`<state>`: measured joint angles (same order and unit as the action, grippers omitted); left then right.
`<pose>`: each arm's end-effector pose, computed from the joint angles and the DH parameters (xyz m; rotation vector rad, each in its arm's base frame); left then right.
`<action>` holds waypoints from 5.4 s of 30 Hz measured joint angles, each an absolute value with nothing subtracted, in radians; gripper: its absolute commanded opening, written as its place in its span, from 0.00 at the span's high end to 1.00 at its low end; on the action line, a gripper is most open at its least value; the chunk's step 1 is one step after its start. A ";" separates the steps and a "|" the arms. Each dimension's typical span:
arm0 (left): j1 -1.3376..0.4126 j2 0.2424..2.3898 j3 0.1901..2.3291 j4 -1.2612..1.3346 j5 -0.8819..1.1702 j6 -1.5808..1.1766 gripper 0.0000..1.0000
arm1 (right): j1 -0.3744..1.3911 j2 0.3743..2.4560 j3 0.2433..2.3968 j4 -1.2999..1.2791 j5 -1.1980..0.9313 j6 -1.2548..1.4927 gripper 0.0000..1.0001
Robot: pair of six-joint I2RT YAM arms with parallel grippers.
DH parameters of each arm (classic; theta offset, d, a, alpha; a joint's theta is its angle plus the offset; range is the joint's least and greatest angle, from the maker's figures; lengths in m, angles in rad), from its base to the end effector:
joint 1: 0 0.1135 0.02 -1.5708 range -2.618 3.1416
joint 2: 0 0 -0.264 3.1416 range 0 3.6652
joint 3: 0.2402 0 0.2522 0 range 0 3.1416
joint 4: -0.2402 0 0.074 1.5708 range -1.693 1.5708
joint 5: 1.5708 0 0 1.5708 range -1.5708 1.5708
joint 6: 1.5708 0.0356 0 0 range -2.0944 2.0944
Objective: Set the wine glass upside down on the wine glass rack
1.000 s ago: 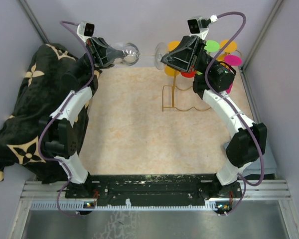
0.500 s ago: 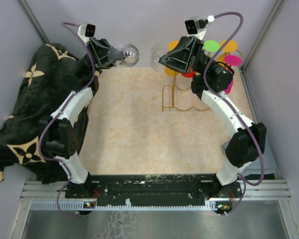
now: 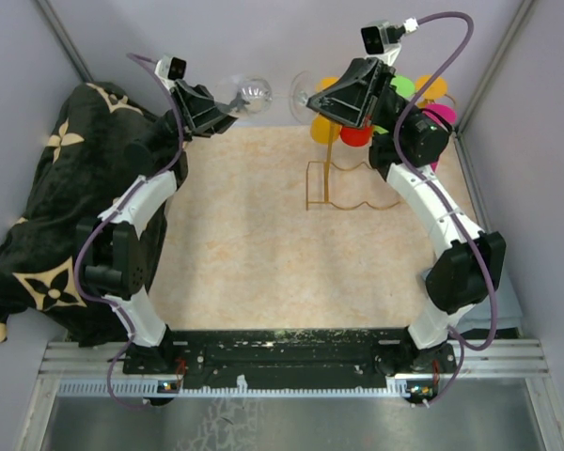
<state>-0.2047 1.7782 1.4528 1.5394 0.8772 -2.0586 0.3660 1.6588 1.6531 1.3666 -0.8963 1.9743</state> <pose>0.3464 -0.0999 0.4410 0.3232 1.1373 -2.2140 0.2782 0.1364 0.5292 -0.6107 0.9939 2.2291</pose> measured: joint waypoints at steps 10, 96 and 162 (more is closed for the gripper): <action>-0.139 1.764 1.397 1.542 0.902 -2.059 0.57 | 0.263 1.658 1.657 1.360 -0.894 1.985 1.00; -0.049 1.715 1.321 1.544 0.936 -2.059 0.57 | -0.280 1.258 1.291 -0.206 -0.649 1.264 1.00; -0.049 1.715 1.317 1.544 0.936 -2.058 0.58 | -0.213 1.370 1.246 -0.015 -0.572 1.360 0.86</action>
<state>-0.0494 1.7149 1.3170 1.5440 0.9363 -2.0583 -0.2131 1.3701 1.2457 -0.0147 -0.5724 1.3602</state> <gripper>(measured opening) 0.431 0.095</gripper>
